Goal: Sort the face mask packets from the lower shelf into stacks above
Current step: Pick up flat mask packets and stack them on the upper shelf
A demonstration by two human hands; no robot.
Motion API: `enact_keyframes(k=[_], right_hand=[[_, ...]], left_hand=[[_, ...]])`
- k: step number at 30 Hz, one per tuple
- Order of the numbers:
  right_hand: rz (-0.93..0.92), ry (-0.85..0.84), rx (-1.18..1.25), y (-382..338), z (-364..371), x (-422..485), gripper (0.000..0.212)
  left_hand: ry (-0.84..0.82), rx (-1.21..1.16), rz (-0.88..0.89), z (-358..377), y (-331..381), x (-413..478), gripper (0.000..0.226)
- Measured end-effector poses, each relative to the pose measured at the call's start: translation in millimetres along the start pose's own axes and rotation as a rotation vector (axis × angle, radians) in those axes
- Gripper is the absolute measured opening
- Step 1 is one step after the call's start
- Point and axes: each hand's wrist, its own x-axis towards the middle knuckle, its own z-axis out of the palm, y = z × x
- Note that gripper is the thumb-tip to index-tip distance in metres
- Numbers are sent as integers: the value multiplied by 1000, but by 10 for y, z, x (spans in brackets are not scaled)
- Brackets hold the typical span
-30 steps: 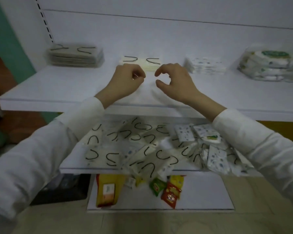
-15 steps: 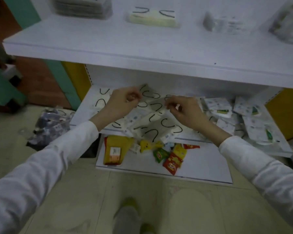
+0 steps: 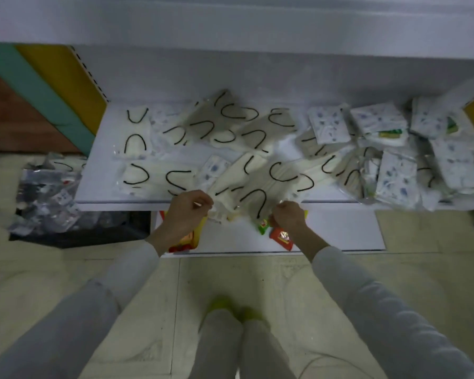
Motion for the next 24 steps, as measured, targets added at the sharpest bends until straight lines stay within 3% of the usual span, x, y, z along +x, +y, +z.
enact_keyframes(k=[4,8,13,17,24], right_hand=[[235,37,414,-37,208,136,23],[295,72,662,-73,248,129,9],[328,54,869,-41,170,66,26],[310,3,917,12,108,42,16],[57,-66,850,110,-59,-95,26]], left_hand=[[-29,14,3,79,-93,56,22],[-43,35,-24,187,-133,28,12],[-69,13,-21,297,-109,-1,23],[-80,-48,-58,392,-51,16,27],[0,-222,-104,439,111,179,13]])
